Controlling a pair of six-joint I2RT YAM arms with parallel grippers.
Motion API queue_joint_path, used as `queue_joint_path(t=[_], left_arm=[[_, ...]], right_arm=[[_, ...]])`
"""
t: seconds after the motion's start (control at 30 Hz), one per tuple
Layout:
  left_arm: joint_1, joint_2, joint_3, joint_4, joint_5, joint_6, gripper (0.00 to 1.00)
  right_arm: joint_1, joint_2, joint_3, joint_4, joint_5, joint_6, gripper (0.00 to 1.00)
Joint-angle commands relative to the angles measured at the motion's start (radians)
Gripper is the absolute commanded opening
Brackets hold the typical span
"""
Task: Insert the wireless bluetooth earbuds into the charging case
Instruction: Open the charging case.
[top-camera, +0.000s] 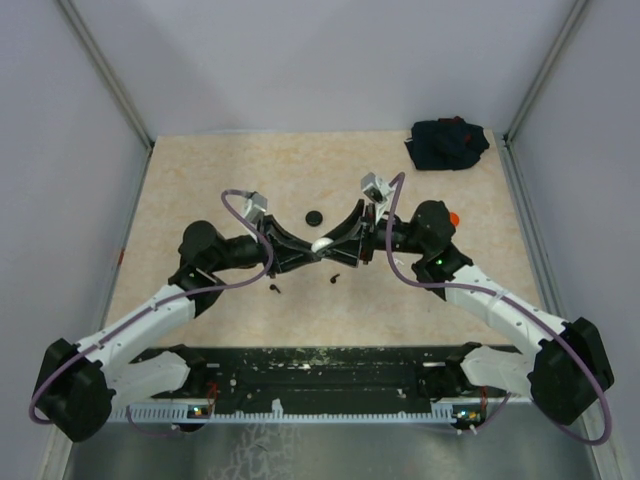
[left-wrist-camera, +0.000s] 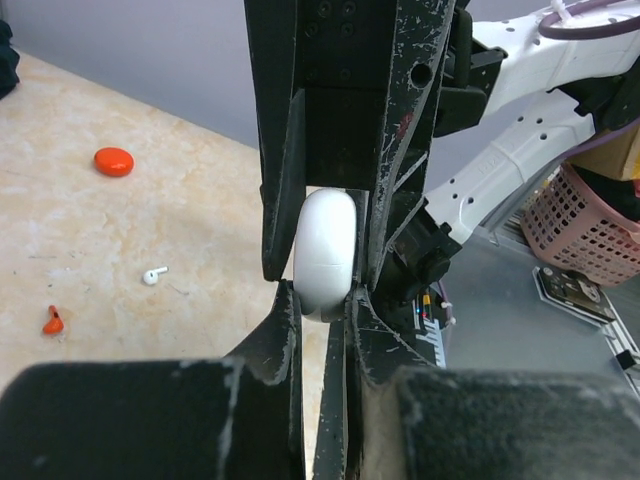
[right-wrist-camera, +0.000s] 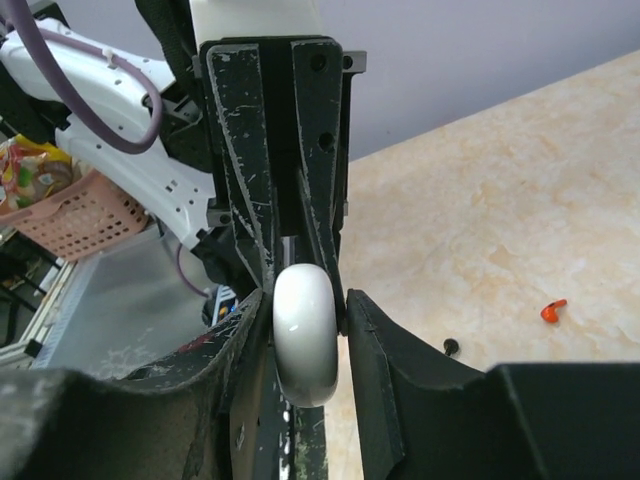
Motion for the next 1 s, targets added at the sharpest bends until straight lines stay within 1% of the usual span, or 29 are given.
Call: queue_joint_path(t=[0.0, 0.13, 0.23, 0.4, 0.43, 0.47, 0.5, 0.57, 0.6, 0.63, 0.67, 0.7, 0.73, 0.8, 0.87, 0.93, 0.97], left_arm=[[0.009, 0.004, 0.038, -0.034, 0.040, 0.031, 0.00], [0.012, 0.006, 0.056, -0.105, 0.052, 0.072, 0.00], [0.013, 0.003, 0.064, -0.150, 0.054, 0.100, 0.00], [0.018, -0.006, 0.066, -0.199, 0.027, 0.127, 0.00], [0.018, -0.005, 0.069, -0.209, 0.018, 0.128, 0.04], [0.018, -0.005, 0.072, -0.216, 0.004, 0.128, 0.17], [0.018, -0.005, 0.072, -0.220, -0.012, 0.127, 0.24], [0.018, -0.009, 0.071, -0.221, -0.030, 0.130, 0.26], [0.018, -0.013, 0.070, -0.221, -0.044, 0.130, 0.34], [0.018, -0.017, 0.067, -0.220, -0.057, 0.131, 0.49], [0.018, -0.023, 0.064, -0.215, -0.064, 0.131, 0.53], [0.018, -0.030, 0.058, -0.210, -0.074, 0.132, 0.55], [0.018, -0.040, 0.053, -0.206, -0.090, 0.131, 0.59], [0.018, -0.061, 0.041, -0.204, -0.124, 0.132, 0.62], [0.019, -0.086, 0.030, -0.205, -0.153, 0.136, 0.69], [0.018, -0.110, 0.019, -0.202, -0.161, 0.148, 0.71], [0.017, -0.118, 0.017, -0.202, -0.161, 0.155, 0.76]], right_arm=[[-0.004, -0.033, 0.044, 0.007, -0.054, -0.035, 0.35], [-0.004, -0.033, 0.040, 0.015, -0.063, -0.033, 0.27], [-0.004, -0.028, 0.038, 0.021, -0.073, -0.028, 0.23], [-0.004, -0.015, 0.029, 0.059, -0.093, -0.001, 0.10], [-0.004, -0.013, 0.026, 0.071, -0.094, 0.006, 0.09], [-0.004, -0.011, 0.022, 0.083, -0.094, 0.014, 0.08], [-0.004, -0.008, 0.020, 0.095, -0.094, 0.021, 0.07], [-0.002, -0.003, 0.013, 0.125, -0.090, 0.038, 0.06], [-0.002, -0.002, 0.006, 0.145, -0.087, 0.049, 0.06], [-0.002, 0.000, 0.003, 0.163, -0.083, 0.061, 0.06], [-0.001, 0.002, 0.000, 0.180, -0.080, 0.070, 0.05], [0.000, 0.004, -0.004, 0.193, -0.073, 0.076, 0.05], [0.002, 0.006, -0.005, 0.199, -0.068, 0.079, 0.05], [0.006, 0.010, -0.005, 0.203, -0.055, 0.082, 0.05], [0.010, 0.010, -0.006, 0.207, -0.040, 0.082, 0.05], [0.010, 0.012, -0.008, 0.209, -0.028, 0.083, 0.05], [0.010, 0.012, -0.008, 0.210, -0.022, 0.084, 0.05]])
